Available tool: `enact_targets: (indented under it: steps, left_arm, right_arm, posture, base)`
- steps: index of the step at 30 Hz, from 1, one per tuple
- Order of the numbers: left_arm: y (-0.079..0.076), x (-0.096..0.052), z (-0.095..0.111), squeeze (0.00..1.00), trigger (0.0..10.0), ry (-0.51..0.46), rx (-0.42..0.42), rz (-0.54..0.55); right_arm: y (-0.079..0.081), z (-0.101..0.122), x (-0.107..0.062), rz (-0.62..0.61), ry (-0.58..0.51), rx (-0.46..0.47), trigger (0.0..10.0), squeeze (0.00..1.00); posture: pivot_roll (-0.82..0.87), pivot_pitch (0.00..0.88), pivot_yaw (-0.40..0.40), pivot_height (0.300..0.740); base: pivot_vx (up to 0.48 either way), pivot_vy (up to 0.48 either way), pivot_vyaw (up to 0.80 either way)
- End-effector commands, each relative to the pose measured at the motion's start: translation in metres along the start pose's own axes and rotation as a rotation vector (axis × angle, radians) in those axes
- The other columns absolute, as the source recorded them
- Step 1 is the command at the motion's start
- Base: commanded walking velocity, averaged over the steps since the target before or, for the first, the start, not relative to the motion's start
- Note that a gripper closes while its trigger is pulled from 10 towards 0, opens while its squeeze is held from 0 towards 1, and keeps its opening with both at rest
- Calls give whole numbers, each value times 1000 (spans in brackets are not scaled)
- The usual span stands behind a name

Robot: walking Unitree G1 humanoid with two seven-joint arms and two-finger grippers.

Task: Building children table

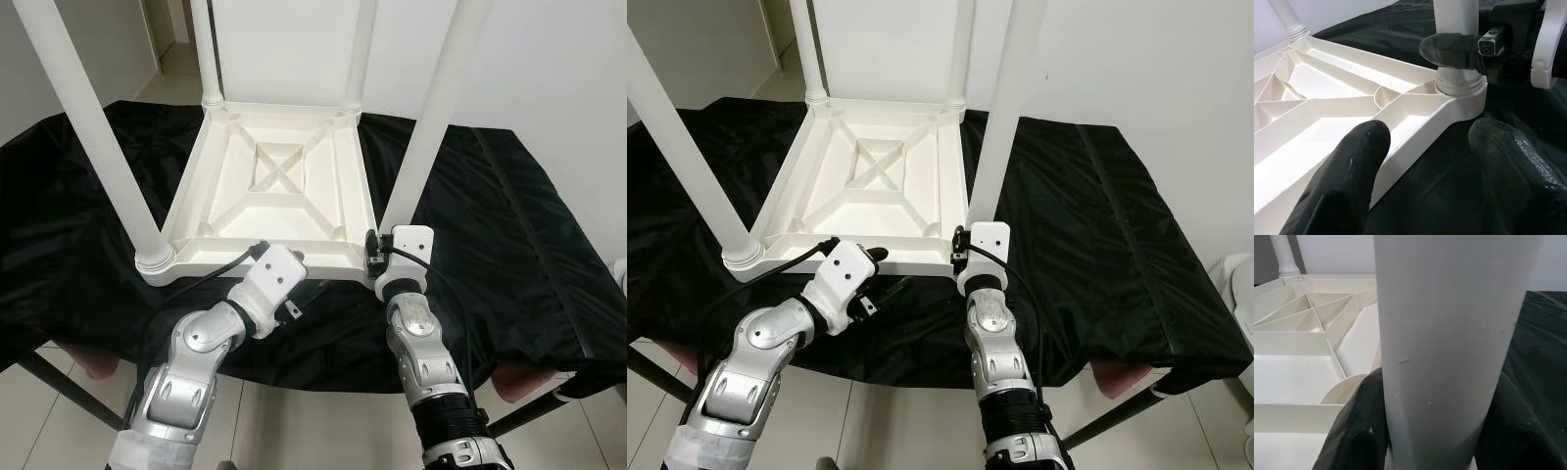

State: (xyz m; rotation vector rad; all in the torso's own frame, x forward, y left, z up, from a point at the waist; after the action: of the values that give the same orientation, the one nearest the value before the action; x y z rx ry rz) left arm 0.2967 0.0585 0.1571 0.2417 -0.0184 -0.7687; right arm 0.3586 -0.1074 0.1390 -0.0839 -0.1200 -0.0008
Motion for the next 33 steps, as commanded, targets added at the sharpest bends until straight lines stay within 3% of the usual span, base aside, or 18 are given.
enact_targets:
  steps: [1,2,8,13,14,24,33]
  left_arm:
    - [11,0,0,0,10000,-4,-8,114]
    - [12,0,0,0,10000,-6,-10,120]
    - [12,1,2,0,10000,-13,-15,126]
    - [13,0,1,0,10000,-11,-17,133]
    - [14,-1,1,0,10000,-11,-16,136]
    - [16,-2,1,0,10000,-11,-16,146]
    - [18,-1,2,0,10000,-10,-5,139]
  right_arm:
    - [4,10,0,29,-40,16,10000,0]
    - [2,13,0,43,-57,32,10000,1000]
    - [-2,16,-1,117,-76,29,10000,1000]
    - [-6,4,-2,217,-28,-7,10000,1000]
    - [-8,0,-3,258,-16,-18,10000,0]
    - [-28,-9,-1,500,-17,-82,10000,0]
    - [-26,-5,8,633,-20,-101,10000,0]
  posture:
    - [-71,0,-29,740]
    - [-73,0,-29,740]
    - [-74,1,-36,740]
    - [-72,3,-36,740]
    - [-71,3,-37,740]
    - [-67,1,-36,740]
    - [-63,0,-22,740]
  base:
    - [0,0,0]
    - [0,0,0]
    - [0,0,0]
    - [0,0,0]
    - [0,0,0]
    - [0,0,0]
    - [0,0,0]
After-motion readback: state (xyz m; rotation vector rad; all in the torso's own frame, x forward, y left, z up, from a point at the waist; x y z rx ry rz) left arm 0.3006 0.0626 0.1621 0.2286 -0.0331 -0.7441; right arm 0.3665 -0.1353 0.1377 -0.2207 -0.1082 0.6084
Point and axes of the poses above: a point about 5 cm out from each wrist's last joint towards the gripper, its own x axis pointing out of the wrist towards the gripper, its own z axis along the axis of the wrist's last joint, y = z × x, the point moved 4 cm from there along x, pointing out of the wrist towards the gripper, and after that the axes turned 6 degrees about -x, right-handed, at the moved point
